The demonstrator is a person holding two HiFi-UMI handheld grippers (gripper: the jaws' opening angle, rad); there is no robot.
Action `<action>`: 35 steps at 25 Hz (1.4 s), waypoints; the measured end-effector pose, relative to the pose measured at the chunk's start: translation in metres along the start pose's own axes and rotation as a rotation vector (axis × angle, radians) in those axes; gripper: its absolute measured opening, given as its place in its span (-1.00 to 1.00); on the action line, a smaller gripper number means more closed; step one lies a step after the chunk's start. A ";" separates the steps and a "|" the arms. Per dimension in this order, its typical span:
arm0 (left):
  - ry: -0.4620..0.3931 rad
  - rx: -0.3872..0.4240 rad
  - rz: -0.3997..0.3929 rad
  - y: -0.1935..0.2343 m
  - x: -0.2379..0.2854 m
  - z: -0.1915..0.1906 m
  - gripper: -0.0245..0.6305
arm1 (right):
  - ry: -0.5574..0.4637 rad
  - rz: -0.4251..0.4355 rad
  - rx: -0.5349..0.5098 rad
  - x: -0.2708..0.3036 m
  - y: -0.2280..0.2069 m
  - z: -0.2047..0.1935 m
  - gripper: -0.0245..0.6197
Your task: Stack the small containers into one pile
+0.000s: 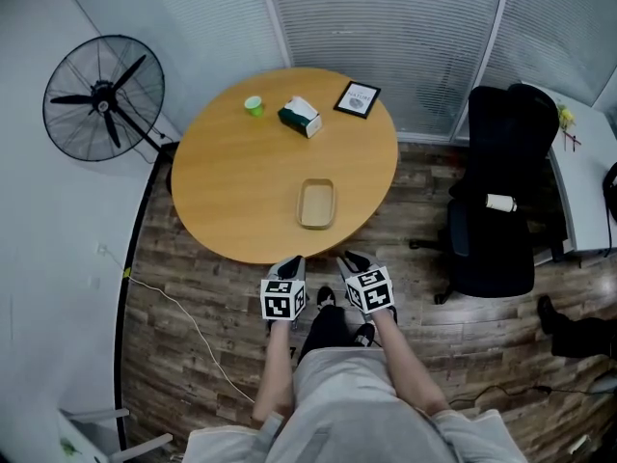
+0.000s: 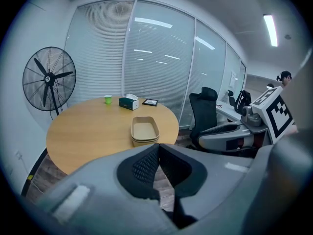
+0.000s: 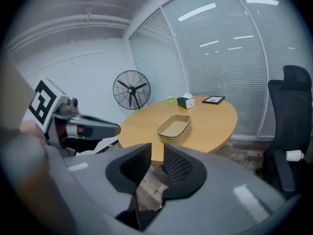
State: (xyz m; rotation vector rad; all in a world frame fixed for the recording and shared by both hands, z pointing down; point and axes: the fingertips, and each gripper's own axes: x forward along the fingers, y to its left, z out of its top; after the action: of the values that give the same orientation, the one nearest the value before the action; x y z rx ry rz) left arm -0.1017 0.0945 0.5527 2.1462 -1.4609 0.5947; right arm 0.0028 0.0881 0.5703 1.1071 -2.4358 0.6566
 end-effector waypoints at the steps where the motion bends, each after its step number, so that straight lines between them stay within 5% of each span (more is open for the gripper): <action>1: -0.002 -0.003 0.000 0.000 0.000 0.000 -0.91 | -0.001 0.003 -0.002 0.000 0.000 0.000 -0.73; 5: -0.005 -0.008 0.001 0.001 -0.001 0.000 -0.91 | -0.008 0.027 -0.003 0.000 0.003 0.002 -0.92; 35: -0.014 -0.020 0.002 -0.003 -0.004 -0.006 -0.91 | -0.005 0.063 -0.022 -0.006 0.005 -0.004 -0.93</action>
State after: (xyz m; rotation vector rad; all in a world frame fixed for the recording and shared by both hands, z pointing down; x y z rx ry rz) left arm -0.1004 0.1022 0.5543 2.1385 -1.4703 0.5640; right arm 0.0032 0.0967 0.5695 1.0284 -2.4843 0.6450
